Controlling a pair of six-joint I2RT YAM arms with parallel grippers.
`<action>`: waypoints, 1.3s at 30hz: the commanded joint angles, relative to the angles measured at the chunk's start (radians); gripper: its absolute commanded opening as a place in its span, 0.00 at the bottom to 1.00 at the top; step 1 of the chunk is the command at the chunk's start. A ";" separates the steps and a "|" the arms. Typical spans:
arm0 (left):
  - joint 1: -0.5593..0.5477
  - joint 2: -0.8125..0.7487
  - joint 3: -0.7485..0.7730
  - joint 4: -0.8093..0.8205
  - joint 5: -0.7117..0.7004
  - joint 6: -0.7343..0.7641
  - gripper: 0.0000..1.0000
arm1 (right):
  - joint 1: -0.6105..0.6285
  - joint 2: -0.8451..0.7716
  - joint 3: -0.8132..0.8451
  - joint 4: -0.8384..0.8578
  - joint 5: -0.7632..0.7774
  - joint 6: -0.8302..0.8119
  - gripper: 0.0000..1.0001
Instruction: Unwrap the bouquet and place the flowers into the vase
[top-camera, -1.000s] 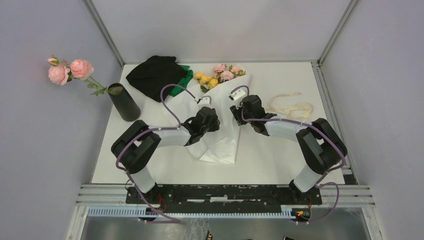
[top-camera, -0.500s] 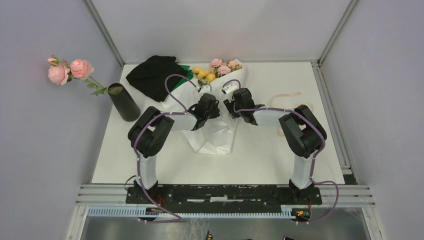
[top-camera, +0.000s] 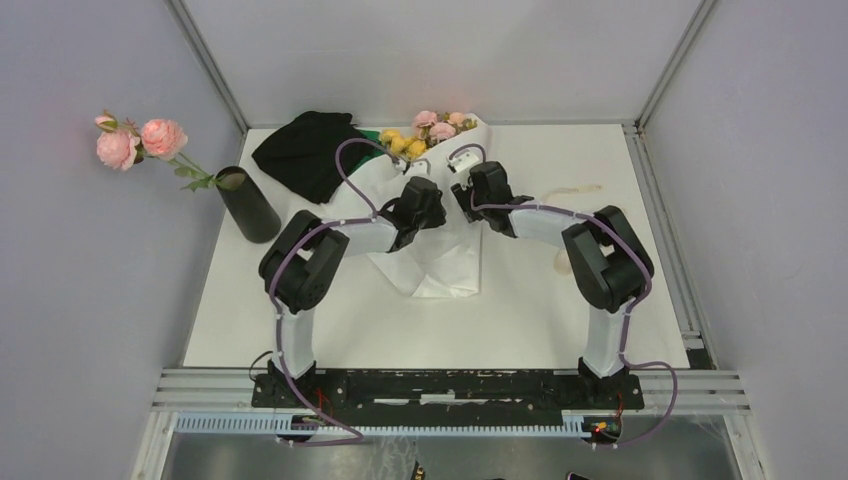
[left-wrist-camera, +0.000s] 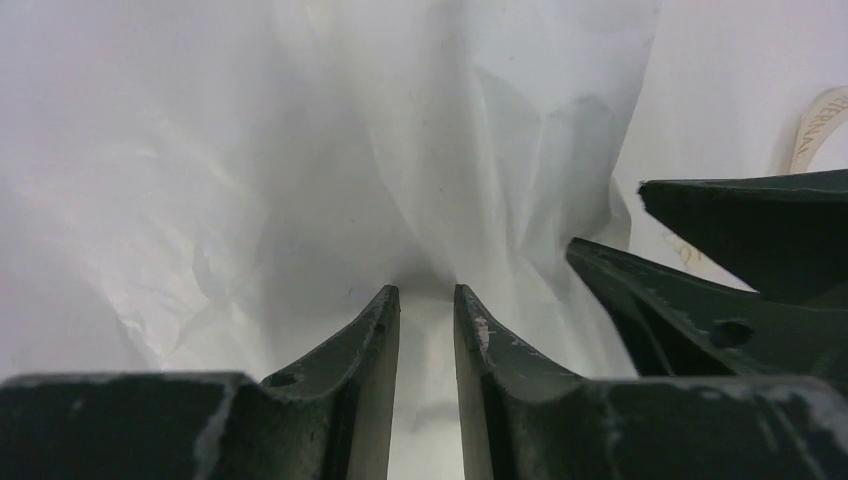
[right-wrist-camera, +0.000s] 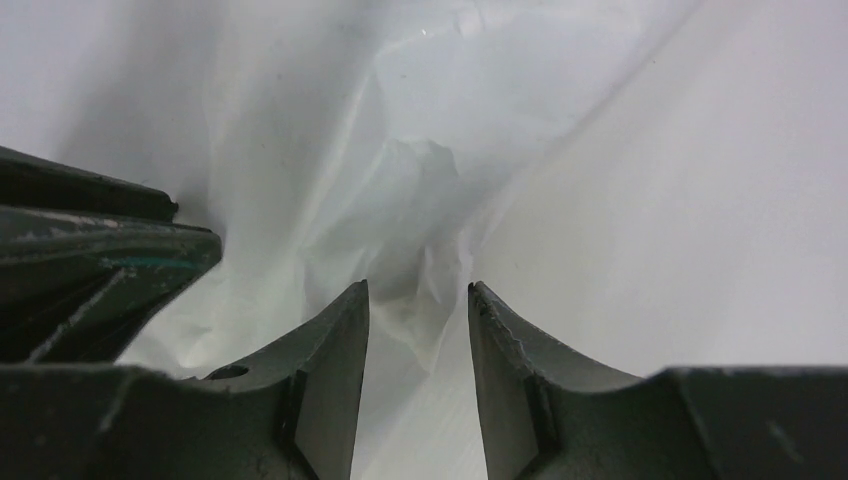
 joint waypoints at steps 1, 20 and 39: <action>-0.002 -0.121 -0.065 0.020 0.025 0.032 0.33 | 0.006 -0.155 -0.067 0.022 0.004 -0.010 0.47; 0.098 -0.510 -0.395 0.080 -0.039 -0.209 1.00 | 0.006 -0.394 -0.206 0.038 0.014 -0.014 0.48; -0.045 -0.216 -0.015 0.131 0.209 -0.112 0.77 | 0.005 -0.691 -0.354 0.033 0.111 -0.018 0.48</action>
